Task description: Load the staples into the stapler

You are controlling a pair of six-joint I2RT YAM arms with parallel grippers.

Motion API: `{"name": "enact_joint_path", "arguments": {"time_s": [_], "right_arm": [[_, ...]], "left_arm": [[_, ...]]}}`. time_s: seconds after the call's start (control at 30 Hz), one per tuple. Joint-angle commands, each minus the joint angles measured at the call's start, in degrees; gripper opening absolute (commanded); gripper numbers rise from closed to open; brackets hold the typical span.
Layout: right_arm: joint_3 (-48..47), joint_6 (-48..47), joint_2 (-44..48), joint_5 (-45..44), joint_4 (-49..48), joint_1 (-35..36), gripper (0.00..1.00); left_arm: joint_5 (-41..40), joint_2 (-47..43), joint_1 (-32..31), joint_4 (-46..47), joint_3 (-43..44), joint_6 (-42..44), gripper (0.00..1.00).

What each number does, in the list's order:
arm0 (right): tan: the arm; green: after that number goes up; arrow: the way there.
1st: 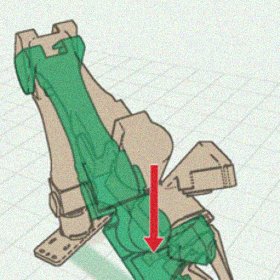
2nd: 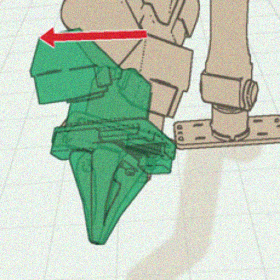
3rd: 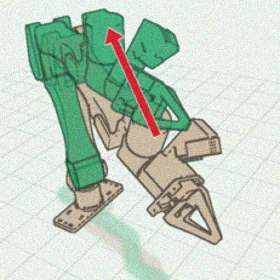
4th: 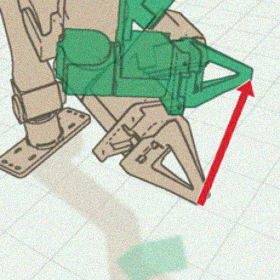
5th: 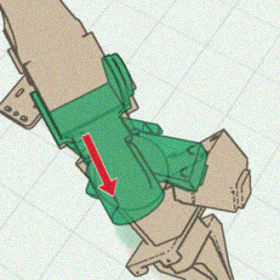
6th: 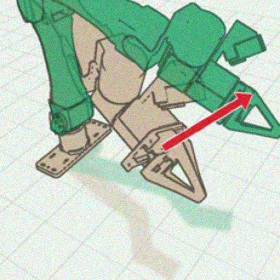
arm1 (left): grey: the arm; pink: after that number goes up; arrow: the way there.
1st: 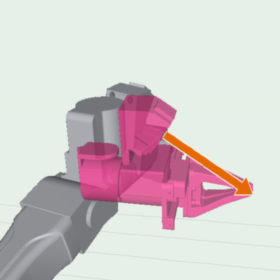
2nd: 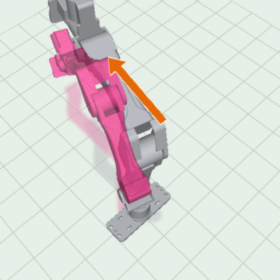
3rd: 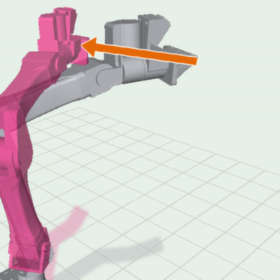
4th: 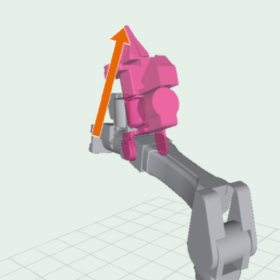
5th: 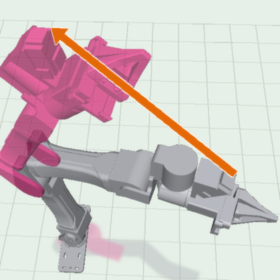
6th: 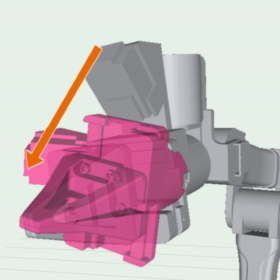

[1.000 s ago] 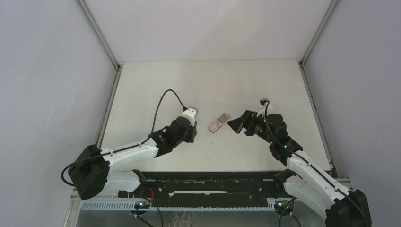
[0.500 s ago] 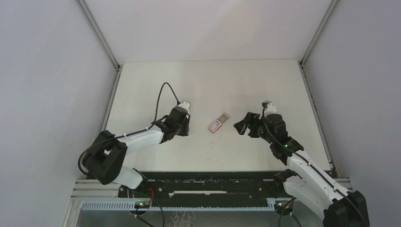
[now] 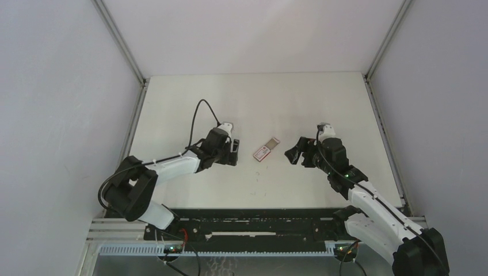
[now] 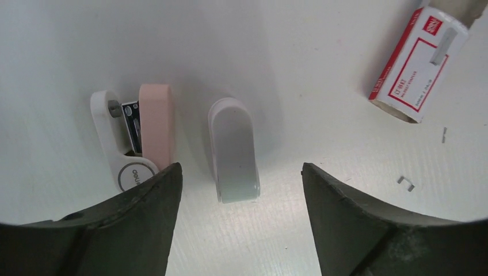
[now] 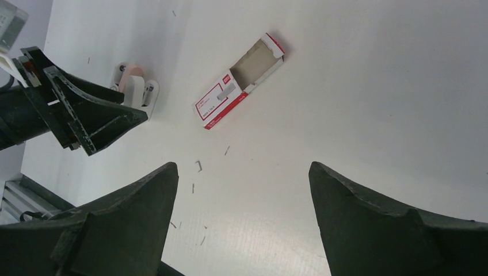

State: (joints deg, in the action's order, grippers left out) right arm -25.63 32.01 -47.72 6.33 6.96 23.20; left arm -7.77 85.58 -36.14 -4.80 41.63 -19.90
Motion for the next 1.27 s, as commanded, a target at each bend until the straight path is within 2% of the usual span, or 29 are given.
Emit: {"name": "enact_joint_path", "arguments": {"time_s": [0.0,0.13,0.23,0.33,0.43,0.5,0.57,0.67,0.73,0.87,1.03,1.23], "right_arm": [[-2.0,-3.7,-1.5,2.8,-5.2,-0.9,0.84],[-5.5,-4.8,-5.6,8.3,-6.6,-5.4,0.84],[-8.7,-7.1,-8.3,8.8,-7.0,-10.3,0.84],[-10.8,-10.1,-8.4,4.7,-6.1,-15.9,0.85],[-9.5,-10.1,-4.8,-0.1,-6.5,-22.2,0.85],[-5.8,-10.5,-1.1,-5.8,-9.5,-24.1,0.85],[-1.1,-11.8,1.9,-12.4,-13.8,-24.3,0.85],[5.3,-13.4,2.2,-17.5,-22.6,-24.2,0.85],[9.8,-15.6,-0.1,-19.9,-30.6,-23.7,0.85],[14.6,-19.5,-7.0,-24.8,-43.7,-22.1,0.85],[14.2,-22.7,-13.2,-29.2,-47.2,-19.8,0.85],[14.0,-24.3,-14.9,-31.0,-49.6,-19.3,0.85]], "left_arm": [[3.3,-3.6,1.0,3.3,3.0,1.2,0.81],[5.5,-5.5,4.4,3.7,4.9,0.7,0.83],[7.0,-8.5,12.2,5.1,5.1,-0.4,0.83],[10.8,-14.3,24.0,9.5,1.9,-3.9,0.84],[11.9,-21.0,37.6,15.0,-4.6,-8.0,0.88],[8.6,-25.5,44.8,17.8,-9.8,-9.0,0.9],[0.5,-29.9,48.8,19.6,-16.1,-8.2,0.91],[-11.9,-33.9,49.3,26.2,-24.7,-5.1,0.93],[-12.4,-34.1,49.3,31.0,-27.5,-3.7,0.94],[-10.8,-31.7,49.2,33.1,-26.4,1.0,0.94],[-10.1,-30.1,49.2,35.6,-26.9,2.7,0.94],[-10.2,-29.6,49.1,40.0,-28.4,4.9,0.95]]}}
